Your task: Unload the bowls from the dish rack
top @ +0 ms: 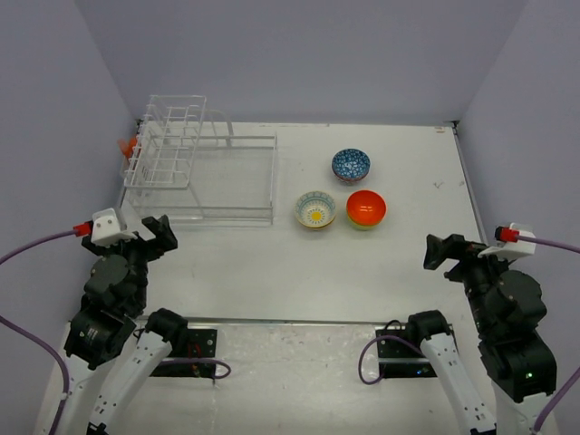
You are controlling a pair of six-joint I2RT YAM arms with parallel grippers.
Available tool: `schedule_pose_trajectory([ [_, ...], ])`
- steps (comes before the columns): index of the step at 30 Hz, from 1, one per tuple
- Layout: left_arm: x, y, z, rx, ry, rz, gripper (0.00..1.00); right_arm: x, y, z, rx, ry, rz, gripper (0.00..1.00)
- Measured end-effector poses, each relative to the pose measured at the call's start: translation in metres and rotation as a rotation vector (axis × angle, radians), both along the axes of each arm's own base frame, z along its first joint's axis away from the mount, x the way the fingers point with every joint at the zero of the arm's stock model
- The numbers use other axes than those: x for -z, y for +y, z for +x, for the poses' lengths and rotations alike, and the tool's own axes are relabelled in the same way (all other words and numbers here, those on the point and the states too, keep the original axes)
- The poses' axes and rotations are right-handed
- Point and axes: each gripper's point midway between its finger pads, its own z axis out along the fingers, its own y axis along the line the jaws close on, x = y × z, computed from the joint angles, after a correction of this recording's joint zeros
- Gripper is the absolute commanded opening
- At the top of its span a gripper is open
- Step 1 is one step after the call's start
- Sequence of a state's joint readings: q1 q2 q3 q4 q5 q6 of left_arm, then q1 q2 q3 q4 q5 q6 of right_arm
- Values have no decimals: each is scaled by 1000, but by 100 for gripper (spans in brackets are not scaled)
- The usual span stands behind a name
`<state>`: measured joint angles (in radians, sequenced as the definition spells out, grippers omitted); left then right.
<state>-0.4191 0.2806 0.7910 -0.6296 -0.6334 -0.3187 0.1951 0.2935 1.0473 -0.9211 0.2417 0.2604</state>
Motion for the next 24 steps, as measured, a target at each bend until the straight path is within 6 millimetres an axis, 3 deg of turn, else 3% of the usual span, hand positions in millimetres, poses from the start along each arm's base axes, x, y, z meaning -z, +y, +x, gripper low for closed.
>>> schedule_pose_trajectory([
  [12, 1, -3, -6, 31, -53, -46, 100, 8, 5, 1, -28, -11, 5, 99],
  [24, 21, -17, 3, 82, -18, -55, 100, 7, 12, 8, -53, -19, 20, 99],
])
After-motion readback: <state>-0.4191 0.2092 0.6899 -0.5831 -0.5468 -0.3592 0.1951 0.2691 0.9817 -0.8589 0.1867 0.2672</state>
